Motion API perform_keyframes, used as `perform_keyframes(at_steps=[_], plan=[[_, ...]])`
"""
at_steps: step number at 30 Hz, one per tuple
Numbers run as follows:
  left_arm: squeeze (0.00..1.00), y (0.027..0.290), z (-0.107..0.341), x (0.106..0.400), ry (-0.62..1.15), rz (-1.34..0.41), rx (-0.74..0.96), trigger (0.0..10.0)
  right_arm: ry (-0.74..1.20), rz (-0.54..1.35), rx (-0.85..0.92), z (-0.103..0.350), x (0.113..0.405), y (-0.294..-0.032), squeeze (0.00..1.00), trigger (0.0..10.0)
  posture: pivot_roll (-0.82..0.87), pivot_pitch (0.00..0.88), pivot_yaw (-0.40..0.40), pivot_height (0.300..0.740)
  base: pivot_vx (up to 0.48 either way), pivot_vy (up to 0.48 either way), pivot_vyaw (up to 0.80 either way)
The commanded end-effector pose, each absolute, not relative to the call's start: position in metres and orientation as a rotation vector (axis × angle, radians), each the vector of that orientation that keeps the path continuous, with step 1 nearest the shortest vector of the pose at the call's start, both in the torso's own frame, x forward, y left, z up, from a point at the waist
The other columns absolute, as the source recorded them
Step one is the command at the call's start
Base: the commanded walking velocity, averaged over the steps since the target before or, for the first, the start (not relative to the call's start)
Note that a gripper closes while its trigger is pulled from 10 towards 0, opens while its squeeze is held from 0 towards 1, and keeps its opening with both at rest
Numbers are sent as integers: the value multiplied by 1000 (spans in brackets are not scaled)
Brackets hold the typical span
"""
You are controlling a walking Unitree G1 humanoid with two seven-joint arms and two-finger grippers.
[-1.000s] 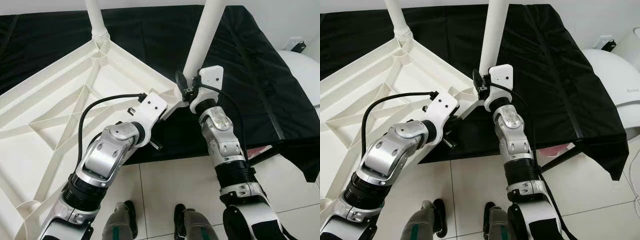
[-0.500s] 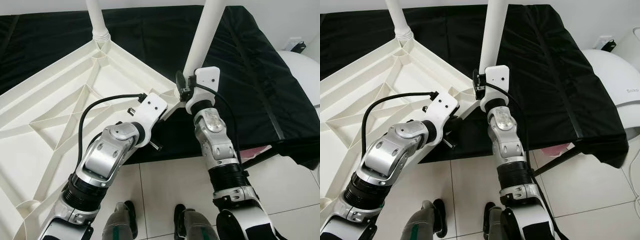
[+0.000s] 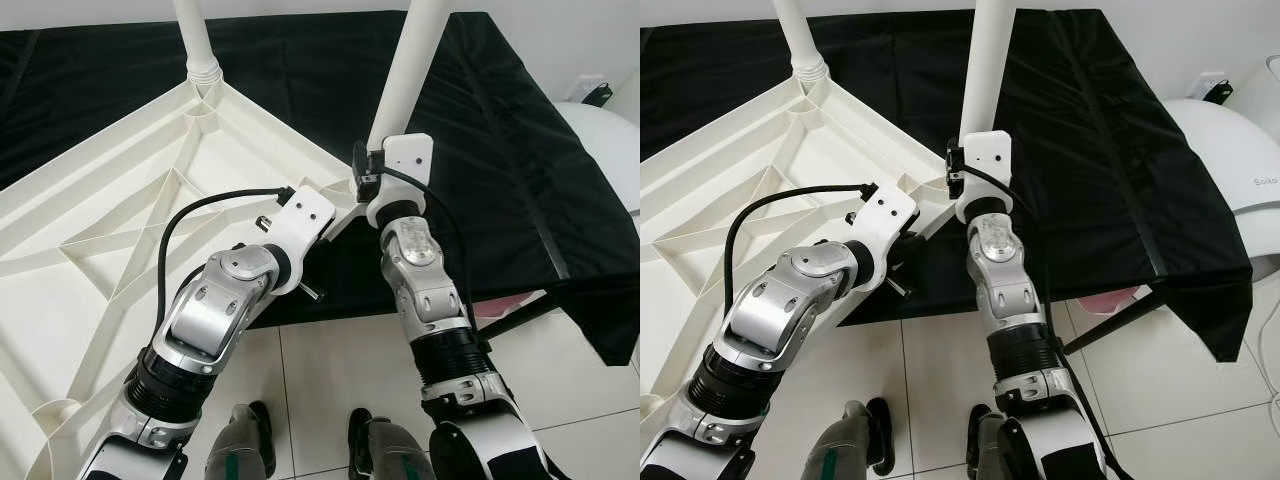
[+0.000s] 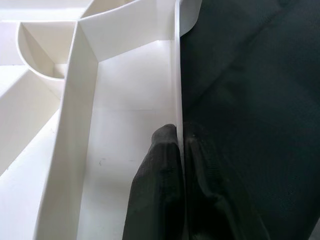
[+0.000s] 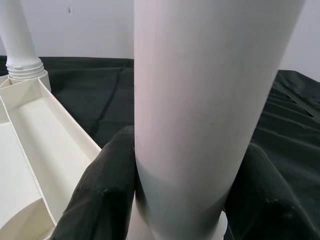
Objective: Building children table
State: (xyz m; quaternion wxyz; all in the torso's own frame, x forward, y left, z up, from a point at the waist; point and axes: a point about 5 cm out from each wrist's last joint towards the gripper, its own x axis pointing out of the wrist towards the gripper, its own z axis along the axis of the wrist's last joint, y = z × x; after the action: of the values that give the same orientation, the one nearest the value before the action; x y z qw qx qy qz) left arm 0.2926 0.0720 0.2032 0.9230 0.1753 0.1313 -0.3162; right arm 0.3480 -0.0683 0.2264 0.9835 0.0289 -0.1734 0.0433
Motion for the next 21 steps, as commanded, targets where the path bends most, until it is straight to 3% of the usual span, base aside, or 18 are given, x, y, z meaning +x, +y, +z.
perform_keyframes(at_steps=[1,16,17,18,19,21], plan=[[0,72,201,294,286,-626,368,10000,-334,110,117,225,341,-46,0,10000,-87,221,3,740,0,0,0],[0,72,201,293,287,-628,368,10000,-324,50,119,224,342,-40,0,10000,-83,212,5,740,0,0,0],[0,72,201,293,287,-628,368,10000,-324,50,118,223,342,-41,467,10000,-83,212,5,740,0,0,0],[0,72,201,293,287,-628,368,10000,-324,50,118,223,342,-41,467,10000,-83,212,5,740,0,0,0],[0,72,201,293,287,-628,368,10000,-323,51,118,223,342,-41,1000,10000,-81,207,4,740,0,0,0],[0,72,201,293,287,-628,368,10000,-323,49,116,223,342,-43,1000,10000,-81,207,4,740,0,0,0]])
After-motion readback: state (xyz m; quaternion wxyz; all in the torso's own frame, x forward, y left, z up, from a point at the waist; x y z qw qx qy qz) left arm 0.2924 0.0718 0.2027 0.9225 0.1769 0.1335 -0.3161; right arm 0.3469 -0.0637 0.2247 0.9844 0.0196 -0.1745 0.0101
